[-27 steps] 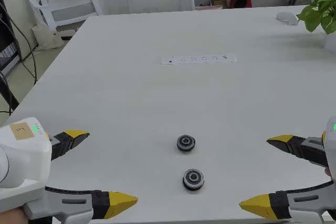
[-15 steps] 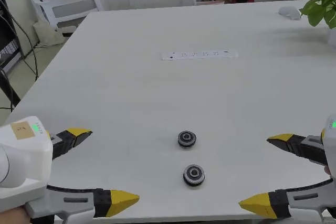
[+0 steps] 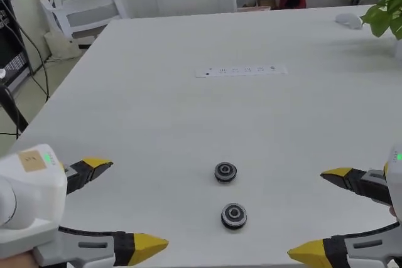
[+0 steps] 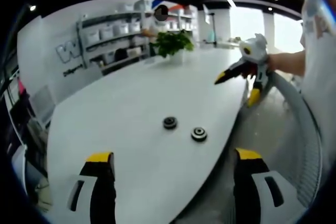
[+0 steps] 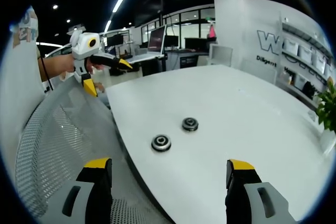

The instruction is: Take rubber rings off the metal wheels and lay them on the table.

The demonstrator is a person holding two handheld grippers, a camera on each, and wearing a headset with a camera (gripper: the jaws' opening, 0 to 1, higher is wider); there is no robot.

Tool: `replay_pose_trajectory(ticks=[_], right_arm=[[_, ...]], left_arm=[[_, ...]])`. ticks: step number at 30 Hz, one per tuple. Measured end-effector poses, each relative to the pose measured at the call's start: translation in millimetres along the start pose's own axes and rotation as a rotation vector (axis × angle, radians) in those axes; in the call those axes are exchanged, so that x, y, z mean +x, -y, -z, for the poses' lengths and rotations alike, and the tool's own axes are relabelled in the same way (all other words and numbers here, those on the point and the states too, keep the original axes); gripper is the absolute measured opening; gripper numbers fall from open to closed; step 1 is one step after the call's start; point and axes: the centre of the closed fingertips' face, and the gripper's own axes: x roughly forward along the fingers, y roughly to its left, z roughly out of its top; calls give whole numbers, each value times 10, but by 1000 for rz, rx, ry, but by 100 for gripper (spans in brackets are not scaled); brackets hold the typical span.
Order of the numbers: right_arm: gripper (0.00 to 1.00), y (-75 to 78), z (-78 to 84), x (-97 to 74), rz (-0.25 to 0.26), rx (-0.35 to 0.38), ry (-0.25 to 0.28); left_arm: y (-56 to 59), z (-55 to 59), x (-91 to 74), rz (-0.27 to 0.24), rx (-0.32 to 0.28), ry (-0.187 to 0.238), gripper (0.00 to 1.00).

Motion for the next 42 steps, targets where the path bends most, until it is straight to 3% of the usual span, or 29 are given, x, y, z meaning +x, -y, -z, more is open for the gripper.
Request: replay_pose_trajectory(ticks=[16, 42], right_arm=[[89, 69, 11, 9, 5, -6, -6], [89, 102, 113, 50, 3, 17, -16]], left_arm=[[-15, -50, 40, 2, -1, 8, 95], [-46, 71, 112, 14, -7, -12, 95]])
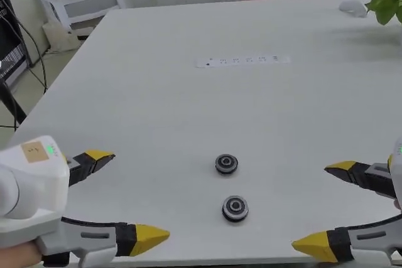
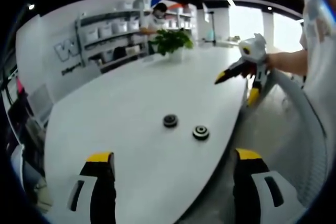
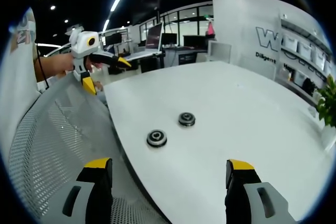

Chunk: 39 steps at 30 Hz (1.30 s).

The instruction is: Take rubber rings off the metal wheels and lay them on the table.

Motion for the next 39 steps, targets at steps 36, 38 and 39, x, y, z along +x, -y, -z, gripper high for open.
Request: replay_pose_trajectory(ticks=[36, 38, 39], right_arm=[[87, 111, -150, 152, -36, -17, 30], [87, 125, -160, 170, -40, -16, 35], [86, 124, -161, 176, -43, -16, 37]], left_arm=[[-127, -24, 136, 28, 28, -12, 92], [-139, -28, 147, 30, 34, -14, 91], [-148, -37, 157, 31, 38, -14, 91]])
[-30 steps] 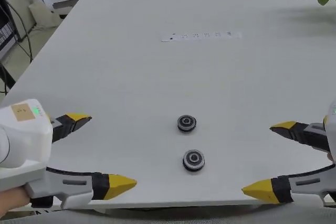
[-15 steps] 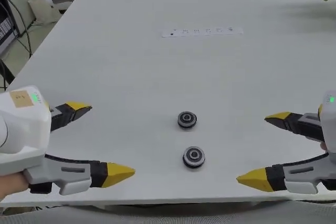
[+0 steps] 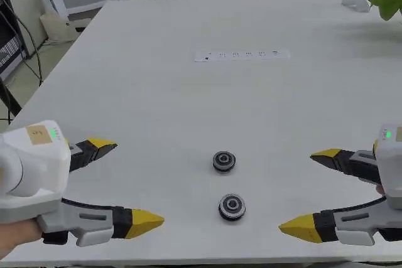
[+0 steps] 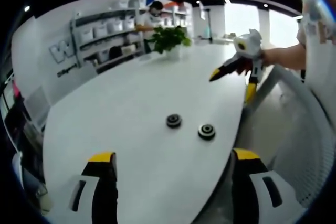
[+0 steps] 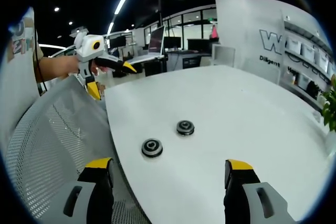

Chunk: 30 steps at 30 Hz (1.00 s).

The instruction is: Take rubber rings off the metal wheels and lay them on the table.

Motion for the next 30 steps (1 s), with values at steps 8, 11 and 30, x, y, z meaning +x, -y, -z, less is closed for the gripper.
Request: replay_pose_trajectory(ticks=[8, 11, 30], right_arm=[[85, 38, -15, 66, -19, 2, 18], [84, 53, -36, 82, -22, -4, 25], [76, 96, -22, 277, -50, -27, 42]], left_arm=[[-44, -77, 96, 19, 26, 5, 90], [-50, -105, 139, 25, 41, 9, 88], [15, -124, 440, 106, 86, -17, 85]])
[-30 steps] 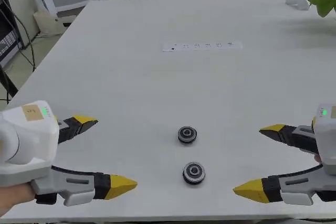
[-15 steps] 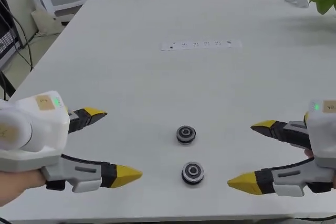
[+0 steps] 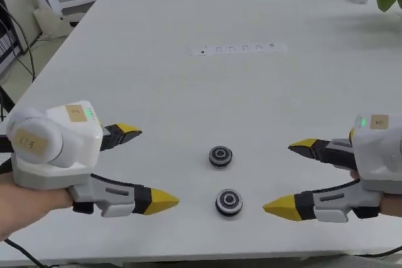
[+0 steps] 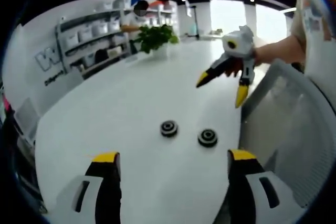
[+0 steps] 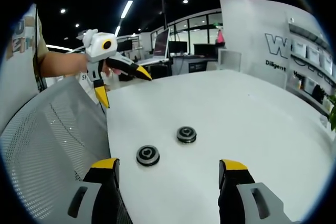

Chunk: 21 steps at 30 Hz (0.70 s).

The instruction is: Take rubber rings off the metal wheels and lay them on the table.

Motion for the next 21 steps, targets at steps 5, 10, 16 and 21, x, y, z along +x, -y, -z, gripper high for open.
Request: replay_pose_trajectory(ticks=[5, 10, 16, 21], right_arm=[[75, -28, 28, 58, -16, -13, -6], [72, -68, 50, 99, -33, -23, -11], [68, -113, 71, 160, -51, -41, -16], [63, -111, 85, 196, -57, -53, -14]], left_arm=[[9, -35, 70, 11, 19, -3, 83], [51, -52, 150, 28, 42, -2, 79], [124, -41, 227, 52, 46, -9, 78], [146, -41, 254, 59, 47, -10, 77]])
